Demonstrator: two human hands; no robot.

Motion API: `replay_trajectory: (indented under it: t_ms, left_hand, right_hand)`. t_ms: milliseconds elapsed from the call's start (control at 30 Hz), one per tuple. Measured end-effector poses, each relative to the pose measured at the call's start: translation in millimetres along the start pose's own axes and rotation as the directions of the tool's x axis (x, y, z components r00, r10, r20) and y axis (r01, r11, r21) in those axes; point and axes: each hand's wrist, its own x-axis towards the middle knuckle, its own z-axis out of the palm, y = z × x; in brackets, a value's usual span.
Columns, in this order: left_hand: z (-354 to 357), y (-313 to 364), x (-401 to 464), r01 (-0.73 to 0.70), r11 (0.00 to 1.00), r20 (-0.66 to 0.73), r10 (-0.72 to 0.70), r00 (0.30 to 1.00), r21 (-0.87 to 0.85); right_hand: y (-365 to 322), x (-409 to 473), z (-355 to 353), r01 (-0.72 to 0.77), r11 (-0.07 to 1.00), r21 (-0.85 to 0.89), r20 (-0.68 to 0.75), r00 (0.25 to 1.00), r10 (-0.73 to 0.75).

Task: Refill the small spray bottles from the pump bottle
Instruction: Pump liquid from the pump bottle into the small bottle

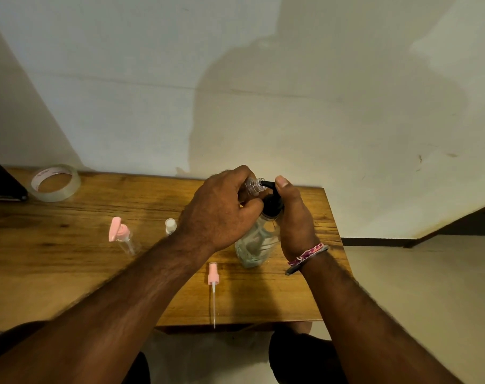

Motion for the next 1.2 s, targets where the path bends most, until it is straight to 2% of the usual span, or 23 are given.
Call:
replay_trajectory:
  t_ms: [233,533,833,1200]
  left_hand:
    - [0.6,-0.3,-0.7,0.001,1.0,0.014,-0.001,1.0,0.012]
    - [0.8,-1.1,0.5,0.001,1.0,-0.005,-0.001,1.0,-0.007]
    - [0.4,-2.6,0.4,0.007,1.0,-0.007,-0.007,1.0,-0.02]
    - [2.2,-1.4,0.2,0.005,1.0,0.005,-0.005,1.0,-0.008]
  right_hand:
    - [2.9,2.9,-1.5,-0.012,0.998,0.064,-0.073,0.997,0.017]
    - [-1.0,-2.0,-0.5,0.031,0.999,-0.034,0.007,1.0,-0.031]
    - [2.4,1.0,0.6,0.053,0.998,-0.019,-0.003,0.999,-0.053]
    - [2.6,1.2,-0.2,0.002,0.997,0.071,-0.072,0.997,0.003]
